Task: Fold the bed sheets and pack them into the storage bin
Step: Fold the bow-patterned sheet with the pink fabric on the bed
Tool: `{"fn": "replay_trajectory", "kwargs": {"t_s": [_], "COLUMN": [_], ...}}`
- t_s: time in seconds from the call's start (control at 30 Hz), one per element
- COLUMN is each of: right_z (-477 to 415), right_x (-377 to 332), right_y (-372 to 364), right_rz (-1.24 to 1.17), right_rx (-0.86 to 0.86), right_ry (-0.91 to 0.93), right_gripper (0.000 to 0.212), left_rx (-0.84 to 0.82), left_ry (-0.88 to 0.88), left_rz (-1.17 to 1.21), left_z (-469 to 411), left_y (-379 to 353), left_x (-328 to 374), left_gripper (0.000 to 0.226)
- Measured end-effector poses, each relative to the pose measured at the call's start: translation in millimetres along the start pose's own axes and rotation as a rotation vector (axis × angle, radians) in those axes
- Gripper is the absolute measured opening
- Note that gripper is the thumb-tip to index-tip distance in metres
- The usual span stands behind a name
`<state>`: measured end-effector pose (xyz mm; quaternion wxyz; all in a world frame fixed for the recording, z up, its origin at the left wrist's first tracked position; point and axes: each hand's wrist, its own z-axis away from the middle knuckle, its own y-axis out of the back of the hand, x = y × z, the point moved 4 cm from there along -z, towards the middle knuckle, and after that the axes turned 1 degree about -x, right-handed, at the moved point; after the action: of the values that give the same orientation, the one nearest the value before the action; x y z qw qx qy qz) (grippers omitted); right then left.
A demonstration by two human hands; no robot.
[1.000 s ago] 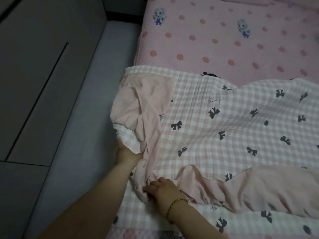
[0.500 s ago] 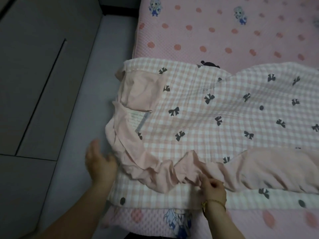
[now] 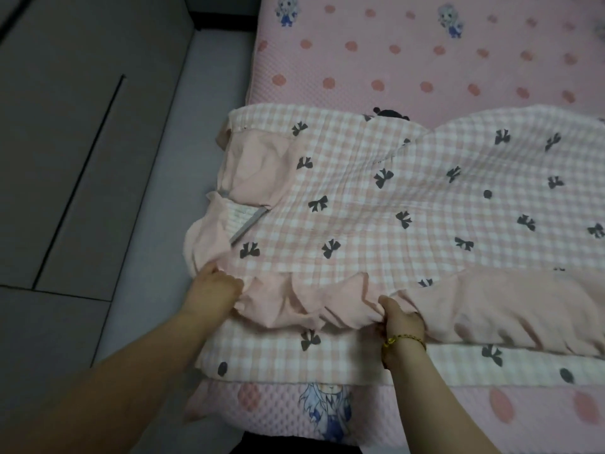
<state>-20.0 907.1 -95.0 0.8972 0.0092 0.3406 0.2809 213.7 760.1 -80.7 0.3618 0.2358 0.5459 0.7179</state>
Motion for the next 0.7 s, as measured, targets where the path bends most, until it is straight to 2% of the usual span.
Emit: {"fn": "replay_trajectory", "kwargs": {"t_s": [0.1,0.2,0.27,0.33,0.37,0.4,0.43,0.5,0.53,0.57,0.6,0.7], "right_z": [4.9,11.2,14.2,15.3,16.5,21.2,22.8,33.7,38.7,41.5,44.7,39.8], "right_x": [6.3,22.5,17.7,2.9,-8.6,-20.9,-34.8,-62.7,-71.2,-72.9,-69.6,-30.9], "right_y": [7.9,12.1,10.5,6.0,2.1,-1.0,-4.4,-8.9,-8.5,-6.6,-3.9,12.8], "right_rz": [0.058,0.072,0.057,0.031,-0.005,-0.066,-0.161,-0.35,-0.406,-0.396,-0.302,0.072], "right_rx": [-0.035,-0.064,-0.092,-0.115,-0.14,-0.165,-0.192,-0.245,-0.267,-0.278,-0.261,-0.184], "right_ry": [0.071,-0.042,-0.082,-0.07,-0.034,0.019,0.083,0.231,0.277,0.299,0.299,0.195], "right_gripper": [0.04,0.039,0.035,0.034,0.033,0.03,0.028,0.024,0.019,0.014,0.012,0.011], "left_rx": [0.124,0.035,0.035,0.112,0.135,0.196,0.241,0.512,0.625,0.659,0.598,0.258], "left_ry": [0.134,0.166,0.157,0.179,0.259,0.35,0.417,0.474,0.455,0.46,0.476,0.499], "left_rz": [-0.017,-0.07,-0.124,-0.136,-0.111,-0.148,-0.079,0.11,0.111,0.076,0.043,0.054], "left_z": [34.1,45.3,38.0,21.7,13.3,11.1,5.0,13.1,27.6,40.2,54.6,94.6], "left_y": [0.3,-11.2,-12.1,0.6,19.7,33.6,55.6,105.8,123.0,127.0,116.9,47.3], "left_x": [-15.5,-11.2,-7.7,-10.6,-19.0,-31.9,-46.6,-68.7,-73.5,-73.5,-70.2,-36.9], "left_gripper": [0.018,0.025,0.01,0.034,0.035,0.03,0.032,0.04,0.036,0.032,0.026,0.017]}}
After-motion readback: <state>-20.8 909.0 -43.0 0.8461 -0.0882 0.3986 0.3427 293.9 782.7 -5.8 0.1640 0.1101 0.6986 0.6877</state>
